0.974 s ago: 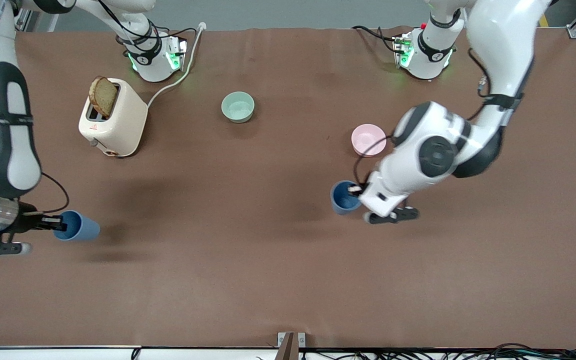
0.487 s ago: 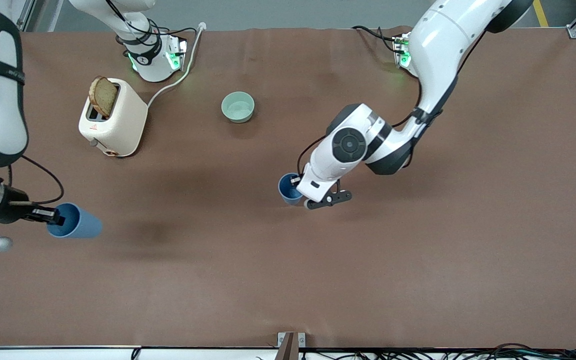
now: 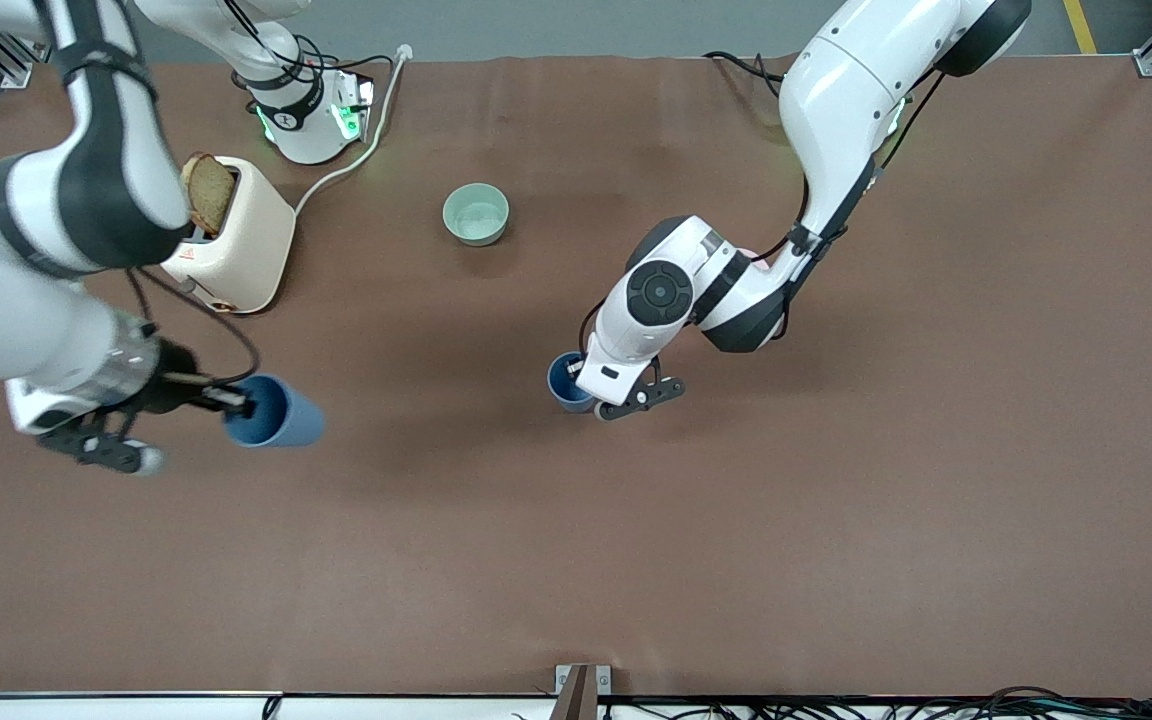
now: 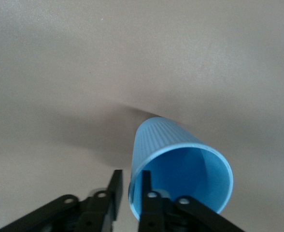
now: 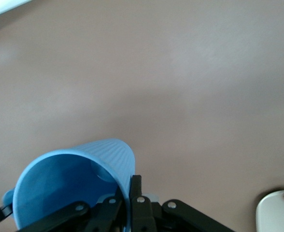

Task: Stack blue cups with both arms
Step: 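Release the cup and withdraw the left gripper while the right gripper approaches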

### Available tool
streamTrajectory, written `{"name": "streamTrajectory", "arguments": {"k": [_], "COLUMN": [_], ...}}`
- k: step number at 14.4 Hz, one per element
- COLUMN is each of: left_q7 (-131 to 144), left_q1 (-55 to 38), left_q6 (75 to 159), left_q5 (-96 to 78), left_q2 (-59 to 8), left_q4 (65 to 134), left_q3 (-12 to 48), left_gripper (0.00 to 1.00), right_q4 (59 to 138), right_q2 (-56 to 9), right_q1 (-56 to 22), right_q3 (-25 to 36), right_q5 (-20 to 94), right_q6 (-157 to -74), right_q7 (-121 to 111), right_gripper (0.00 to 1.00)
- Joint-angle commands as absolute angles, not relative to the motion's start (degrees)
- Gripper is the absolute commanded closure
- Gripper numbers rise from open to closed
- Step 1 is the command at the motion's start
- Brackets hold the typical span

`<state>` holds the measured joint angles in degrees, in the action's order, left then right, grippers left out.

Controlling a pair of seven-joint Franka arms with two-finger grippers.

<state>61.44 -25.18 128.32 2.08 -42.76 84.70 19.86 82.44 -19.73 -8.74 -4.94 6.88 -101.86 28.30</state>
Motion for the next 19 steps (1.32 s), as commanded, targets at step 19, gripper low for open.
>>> {"name": "streamTrajectory", "arguments": {"k": [19], "left_q7": [22.0], "left_q1": [7.9], "left_q6": [95.9], "left_q5": [3.0], "left_q2": [-9.4], "left_q4": [80.0], "left_q3": [18.6], "left_gripper": [0.00], "right_q4": [81.8], "right_q2": [-33.7], "right_q1": [-26.0], "right_q3": [-17.6], "right_q5": [-6.6], "right_q6": [-119.1], "right_q7": [57.2], "right_gripper": [0.99]}}
